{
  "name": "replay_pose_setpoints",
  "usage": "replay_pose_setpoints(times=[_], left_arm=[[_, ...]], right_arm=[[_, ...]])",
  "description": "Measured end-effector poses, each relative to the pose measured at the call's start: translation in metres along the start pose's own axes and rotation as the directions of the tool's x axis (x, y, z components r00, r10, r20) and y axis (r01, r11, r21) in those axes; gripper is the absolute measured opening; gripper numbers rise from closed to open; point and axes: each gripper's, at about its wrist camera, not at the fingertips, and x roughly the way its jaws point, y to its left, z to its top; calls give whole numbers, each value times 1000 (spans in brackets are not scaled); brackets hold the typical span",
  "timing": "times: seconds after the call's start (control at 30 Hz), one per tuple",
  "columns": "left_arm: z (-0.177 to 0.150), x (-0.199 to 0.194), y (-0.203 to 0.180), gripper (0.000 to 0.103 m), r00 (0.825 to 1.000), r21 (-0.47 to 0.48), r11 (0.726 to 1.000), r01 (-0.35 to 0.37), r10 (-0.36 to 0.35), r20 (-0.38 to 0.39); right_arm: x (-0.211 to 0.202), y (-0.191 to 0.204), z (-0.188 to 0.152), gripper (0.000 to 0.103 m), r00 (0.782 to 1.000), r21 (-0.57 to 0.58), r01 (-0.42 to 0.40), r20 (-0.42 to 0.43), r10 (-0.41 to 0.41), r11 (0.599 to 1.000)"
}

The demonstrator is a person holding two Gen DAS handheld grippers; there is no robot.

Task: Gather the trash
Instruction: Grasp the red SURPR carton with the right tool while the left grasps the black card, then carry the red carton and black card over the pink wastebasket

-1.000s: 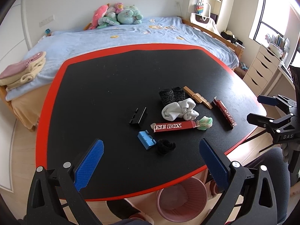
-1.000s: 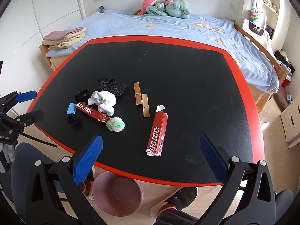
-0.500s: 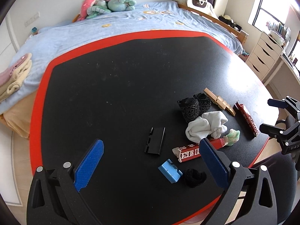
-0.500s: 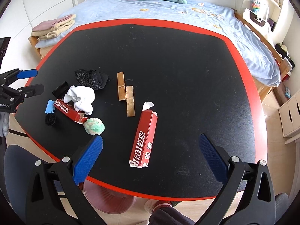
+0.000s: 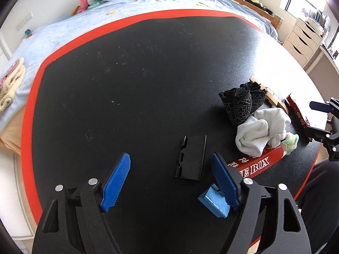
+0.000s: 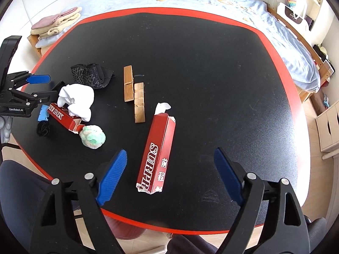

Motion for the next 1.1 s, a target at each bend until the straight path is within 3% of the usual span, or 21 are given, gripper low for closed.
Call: replay_pose_setpoints(times=[0.1,0.13,0.3,0.33,0.47,0.7,1.1], left_arm=[[-5,-3,-1,67,1000,3,1000,-10,10,10],[-6,-4,-1,65,1000,3,1000,-18,18,14],[-7,-10,5,27,1000,-12,1000,-22,22,22],[-8,-10,7,27,1000,-18,1000,-18,18,20],[-7,-11,9,26,1000,-39,999,-14,15,26],[-13,-22,11,25,998,-87,996,-22,27,60],[-37,-84,-19,25,986,-88,996,-8,22,163]], right_arm=[[3,2,-1,64,1000,-6,1,0,-1,1000],[4,3,-1,55,1000,-10,0,-3,0,1000],[3,8,0,25,1000,-31,-18,3,18,999],[3,8,0,21,1000,-32,-20,3,20,999],[2,6,1,14,1000,-32,-18,5,18,999],[-10,3,-1,14,1000,-32,-16,24,17,999],[-71,12,-17,14,991,-59,-64,113,70,996]])
